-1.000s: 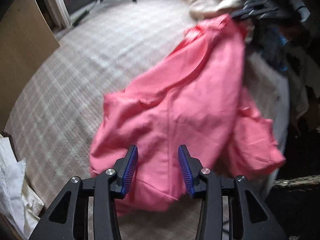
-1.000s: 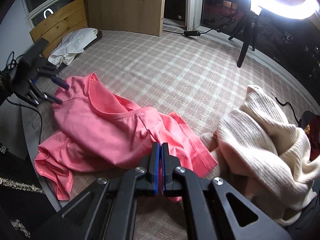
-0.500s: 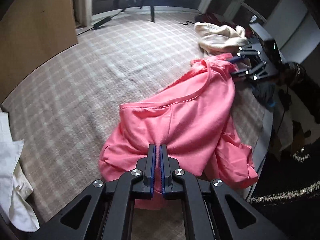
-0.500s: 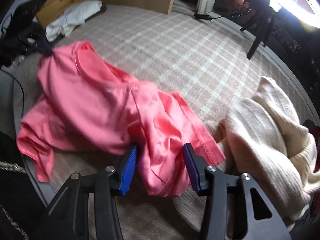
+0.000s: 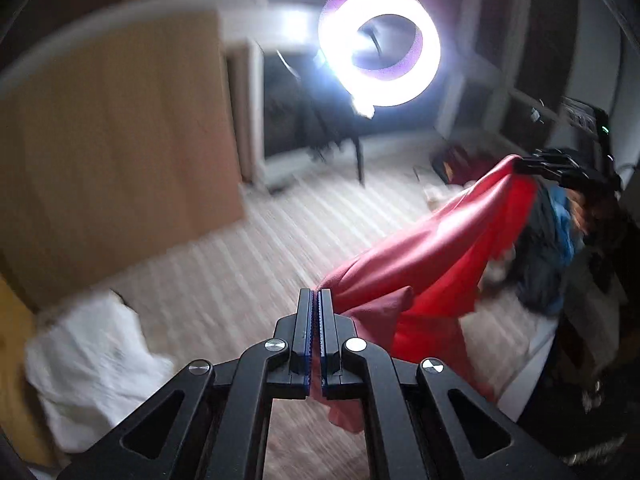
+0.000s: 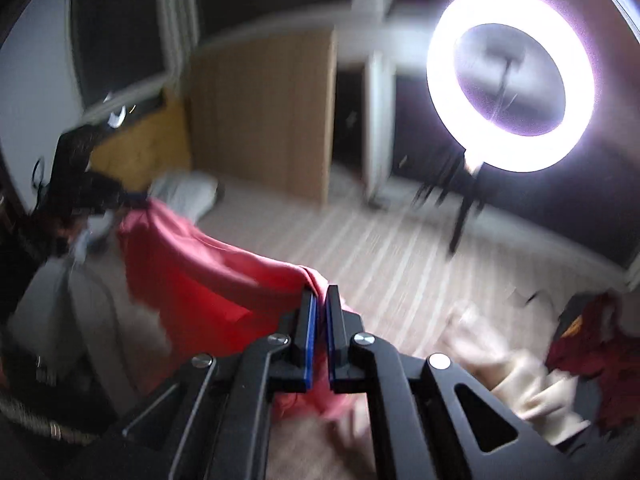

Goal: Fold clothes
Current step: 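Lift the pink shirt up with both tools, holding it spread between them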

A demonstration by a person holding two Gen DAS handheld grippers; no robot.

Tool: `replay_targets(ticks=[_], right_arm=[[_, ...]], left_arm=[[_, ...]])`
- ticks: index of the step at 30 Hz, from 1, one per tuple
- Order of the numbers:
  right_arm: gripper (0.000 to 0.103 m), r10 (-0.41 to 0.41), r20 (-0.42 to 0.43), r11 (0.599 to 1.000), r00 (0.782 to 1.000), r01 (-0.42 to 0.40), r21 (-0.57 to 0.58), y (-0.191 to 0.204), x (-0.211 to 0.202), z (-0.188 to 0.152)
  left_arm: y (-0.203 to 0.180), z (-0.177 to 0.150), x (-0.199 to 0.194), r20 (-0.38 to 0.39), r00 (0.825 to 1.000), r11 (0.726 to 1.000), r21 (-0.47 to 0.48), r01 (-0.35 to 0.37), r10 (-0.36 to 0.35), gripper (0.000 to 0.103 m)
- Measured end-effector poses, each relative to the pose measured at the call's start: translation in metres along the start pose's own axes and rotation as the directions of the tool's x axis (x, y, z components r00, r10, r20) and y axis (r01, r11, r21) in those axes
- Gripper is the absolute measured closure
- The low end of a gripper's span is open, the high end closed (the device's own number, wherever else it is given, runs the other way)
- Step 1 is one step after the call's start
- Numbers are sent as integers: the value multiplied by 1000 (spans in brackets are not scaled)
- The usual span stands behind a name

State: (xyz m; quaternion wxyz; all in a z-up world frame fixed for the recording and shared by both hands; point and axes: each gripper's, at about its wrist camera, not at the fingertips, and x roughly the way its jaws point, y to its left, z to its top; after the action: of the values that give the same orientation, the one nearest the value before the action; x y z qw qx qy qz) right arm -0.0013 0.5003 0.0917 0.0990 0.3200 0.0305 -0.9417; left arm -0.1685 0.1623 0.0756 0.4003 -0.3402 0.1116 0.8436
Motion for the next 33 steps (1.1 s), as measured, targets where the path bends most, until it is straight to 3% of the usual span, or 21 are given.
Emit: replay_targets(ticks=[4,6,8,10,14,17,21,24,28,33], right_arm=[[99,-117,154,990,981,128,-63,23,-59,66],[99,-159,234,979,959,184,-92,38,-94,100],[99,-191,333,966,923,237,-105,55,-137,122],[99,-196,395,962,898,254,-101,69,-171,134],[99,-267,397,922,878,353,-161,101,-195,142],[99,-240,466,925,852,346,-156,119,-224,136],[99,-251,498,916,830,370,-155,132,-240,131],[99,-266,496,904,827,393,-170,137,-234,130],[99,-289,452,900,844,401,-172,124,-195,132],[99,-364,315,885,876,431,-176,82,-93,132]], left_arm=[[-8,52,-71,153,985,993,72,-95,83,101],[-18,79,-116,238,963,981,114,-159,128,101],[-28,94,-156,321,935,969,133,-206,155,101],[-40,103,-194,389,905,957,151,-250,175,101],[-55,102,-233,429,874,925,187,-331,226,101],[-60,90,-257,467,854,917,191,-350,229,101],[-67,80,-271,469,852,905,218,-365,231,101],[-65,80,-266,454,857,898,228,-377,244,101],[-45,86,-230,381,889,907,225,-356,254,101],[-2,93,-123,203,942,928,211,-308,267,101]])
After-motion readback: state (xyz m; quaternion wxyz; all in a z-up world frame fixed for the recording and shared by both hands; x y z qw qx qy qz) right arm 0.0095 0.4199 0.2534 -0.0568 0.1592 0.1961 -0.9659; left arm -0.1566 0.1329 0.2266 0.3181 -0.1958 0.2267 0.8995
